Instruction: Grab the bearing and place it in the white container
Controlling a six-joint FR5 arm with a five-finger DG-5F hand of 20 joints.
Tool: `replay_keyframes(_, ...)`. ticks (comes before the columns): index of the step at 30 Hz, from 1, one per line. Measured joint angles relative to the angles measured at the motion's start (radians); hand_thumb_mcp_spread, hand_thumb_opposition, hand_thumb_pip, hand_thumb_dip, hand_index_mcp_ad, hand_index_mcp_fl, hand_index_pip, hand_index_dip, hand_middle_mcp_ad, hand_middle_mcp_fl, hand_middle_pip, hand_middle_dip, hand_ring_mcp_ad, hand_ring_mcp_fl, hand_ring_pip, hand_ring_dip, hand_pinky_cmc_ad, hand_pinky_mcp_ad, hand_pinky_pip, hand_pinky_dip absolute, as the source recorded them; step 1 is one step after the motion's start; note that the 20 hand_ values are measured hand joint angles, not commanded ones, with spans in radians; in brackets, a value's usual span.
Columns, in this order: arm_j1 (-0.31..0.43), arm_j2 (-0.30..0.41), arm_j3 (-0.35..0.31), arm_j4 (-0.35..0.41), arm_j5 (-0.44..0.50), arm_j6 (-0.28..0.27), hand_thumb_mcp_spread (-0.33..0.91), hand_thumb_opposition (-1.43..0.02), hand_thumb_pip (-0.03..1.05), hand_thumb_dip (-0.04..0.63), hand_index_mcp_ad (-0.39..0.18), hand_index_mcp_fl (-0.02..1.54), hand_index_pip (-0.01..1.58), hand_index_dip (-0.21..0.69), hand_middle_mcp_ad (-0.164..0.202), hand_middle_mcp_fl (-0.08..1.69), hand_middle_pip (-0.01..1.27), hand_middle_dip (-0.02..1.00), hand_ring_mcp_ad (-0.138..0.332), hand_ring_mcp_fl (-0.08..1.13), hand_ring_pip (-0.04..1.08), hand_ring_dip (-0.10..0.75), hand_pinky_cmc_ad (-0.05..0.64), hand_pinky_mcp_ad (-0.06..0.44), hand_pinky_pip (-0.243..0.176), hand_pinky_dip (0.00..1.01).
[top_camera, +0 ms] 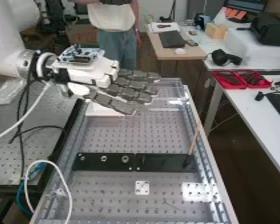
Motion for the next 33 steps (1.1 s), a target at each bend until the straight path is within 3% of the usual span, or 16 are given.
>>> replay_keyframes(6, -0.014, -0.015, -0.012, 0.029, 0.001, 0.021, 0.32, -0.75, 0.45, 0.082, -0.169, 0.07, 0.14, -0.073, 0.044, 0.01, 0.12, 0.05, 0.07, 0.02, 0.06, -0.012, 0.316, 0.168, -0.112, 0.15)
replay_keyframes(15, -0.031, -0.049, -0.045, 0.108, 0.023, -0.004, 0.33, -0.77, 0.52, 0.141, -0.169, 0.09, 0.24, -0.063, 0.045, 0.01, 0.12, 0.05, 0.084, 0.02, 0.06, -0.014, 0.318, 0.168, -0.112, 0.15)
replay_keyframes(20, -0.045, -0.078, -0.062, 0.145, 0.03, -0.005, 0.35, -0.8, 0.56, 0.187, -0.169, 0.09, 0.45, -0.035, 0.045, 0.01, 0.12, 0.06, 0.084, 0.02, 0.06, -0.012, 0.318, 0.168, -0.112, 0.15)
replay_keyframes(25, -0.07, -0.119, -0.076, 0.181, 0.032, -0.006, 0.37, -0.83, 0.63, 0.206, -0.169, 0.09, 0.81, 0.0, 0.045, 0.01, 0.12, 0.07, 0.077, 0.02, 0.06, -0.012, 0.318, 0.168, -0.112, 0.15)
replay_keyframes(33, -0.102, -0.19, -0.072, 0.218, -0.006, -0.039, 0.38, -0.87, 0.64, 0.253, -0.169, 0.06, 1.14, 0.065, 0.045, 0.01, 0.12, 0.08, 0.082, 0.02, 0.06, -0.012, 0.318, 0.168, -0.112, 0.15)
